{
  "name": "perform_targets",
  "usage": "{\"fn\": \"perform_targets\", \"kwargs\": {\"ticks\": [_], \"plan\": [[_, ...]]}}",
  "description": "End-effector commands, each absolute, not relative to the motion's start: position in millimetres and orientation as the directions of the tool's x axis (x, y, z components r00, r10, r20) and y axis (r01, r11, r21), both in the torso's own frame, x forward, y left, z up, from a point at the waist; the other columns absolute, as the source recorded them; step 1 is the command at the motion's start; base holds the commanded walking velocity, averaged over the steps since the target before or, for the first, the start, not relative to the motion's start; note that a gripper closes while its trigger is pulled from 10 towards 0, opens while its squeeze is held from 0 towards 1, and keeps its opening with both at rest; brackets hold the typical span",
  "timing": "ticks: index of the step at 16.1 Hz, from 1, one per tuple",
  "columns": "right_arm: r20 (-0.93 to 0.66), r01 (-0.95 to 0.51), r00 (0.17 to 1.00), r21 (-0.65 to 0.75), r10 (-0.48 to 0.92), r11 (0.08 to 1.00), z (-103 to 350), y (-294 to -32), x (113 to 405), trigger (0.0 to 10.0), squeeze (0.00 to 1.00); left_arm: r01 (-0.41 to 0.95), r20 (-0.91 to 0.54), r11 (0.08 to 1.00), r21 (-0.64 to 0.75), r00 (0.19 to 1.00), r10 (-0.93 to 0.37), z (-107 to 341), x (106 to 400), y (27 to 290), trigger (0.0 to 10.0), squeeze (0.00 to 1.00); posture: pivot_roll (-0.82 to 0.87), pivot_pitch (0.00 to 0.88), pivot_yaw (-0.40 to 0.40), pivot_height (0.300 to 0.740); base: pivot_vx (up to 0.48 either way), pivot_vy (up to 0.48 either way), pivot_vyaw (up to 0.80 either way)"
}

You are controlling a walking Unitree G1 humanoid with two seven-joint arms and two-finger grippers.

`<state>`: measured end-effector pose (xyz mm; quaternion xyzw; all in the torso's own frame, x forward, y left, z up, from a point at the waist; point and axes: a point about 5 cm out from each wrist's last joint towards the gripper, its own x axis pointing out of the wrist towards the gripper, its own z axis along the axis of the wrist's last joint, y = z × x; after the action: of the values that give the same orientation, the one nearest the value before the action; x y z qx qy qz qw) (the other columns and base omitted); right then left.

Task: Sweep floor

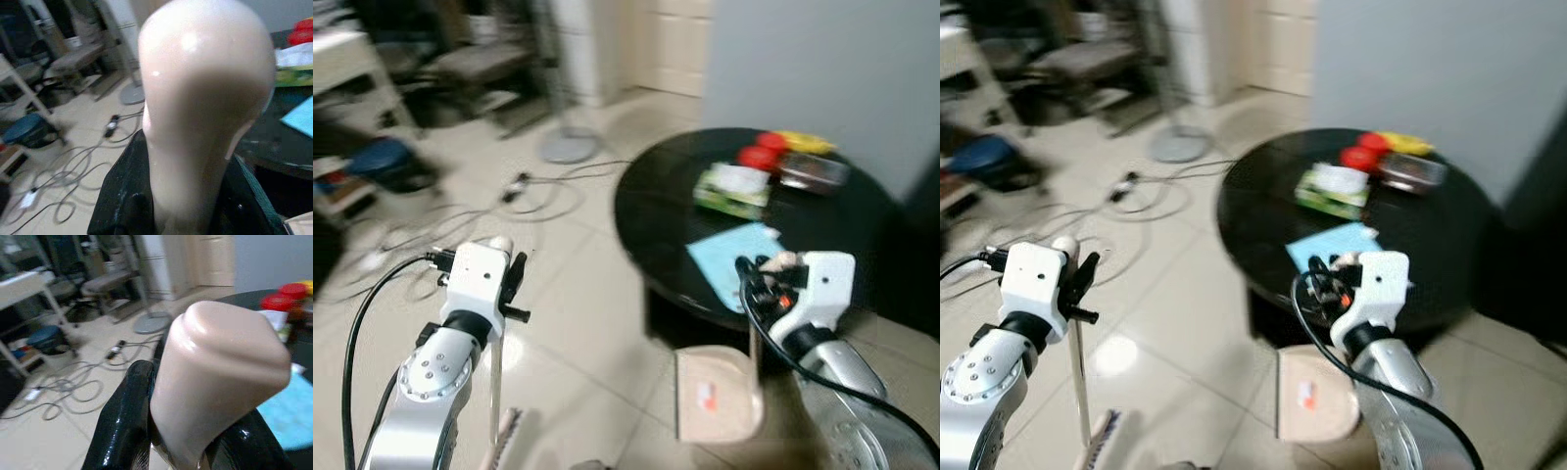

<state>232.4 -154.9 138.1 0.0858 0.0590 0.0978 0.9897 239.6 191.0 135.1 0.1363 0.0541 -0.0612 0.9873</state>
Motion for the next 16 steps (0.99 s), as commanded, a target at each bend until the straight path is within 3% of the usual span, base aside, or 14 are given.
{"fn": "perform_targets", "kwargs": {"ticks": [1,7,10,13,16], "plan": [[-0.057,-0.194,0.977,0.18,0.208,0.964,145,-152,236,10.0,0.0,0.098,-0.099,0.946,0.31,0.993,-0.07,143,239,198,10.0,0.0,-0.05,0.0,0.095,0.74,0.0,0.0,0.8],[-0.04,-0.203,0.976,0.212,0.216,0.956,144,-145,243,10.0,0.0,0.109,-0.118,0.977,0.185,0.989,-0.088,146,240,198,10.0,0.0,-0.04,0.0,0.094,0.74,0.0,0.0,0.8],[-0.031,-0.197,0.977,0.229,0.209,0.953,144,-144,248,10.0,0.0,0.122,-0.115,0.967,0.225,0.989,-0.099,145,239,195,10.0,0.0,-0.04,0.0,0.094,0.74,0.0,0.0,0.8],[-0.025,-0.193,0.978,0.238,0.205,0.952,142,-142,254,10.0,0.0,0.049,-0.001,0.967,0.25,0.999,-0.05,150,243,197,10.0,0.0,-0.03,0.0,0.092,0.74,0.0,0.0,0.8],[-0.016,-0.2,0.978,0.234,0.209,0.952,142,-137,262,10.0,0.0,-0.006,-0.012,0.969,0.247,1.0,0.009,144,246,202,10.0,0.0,-0.03,0.0,0.084,0.74,0.0,0.0,0.8]]}}
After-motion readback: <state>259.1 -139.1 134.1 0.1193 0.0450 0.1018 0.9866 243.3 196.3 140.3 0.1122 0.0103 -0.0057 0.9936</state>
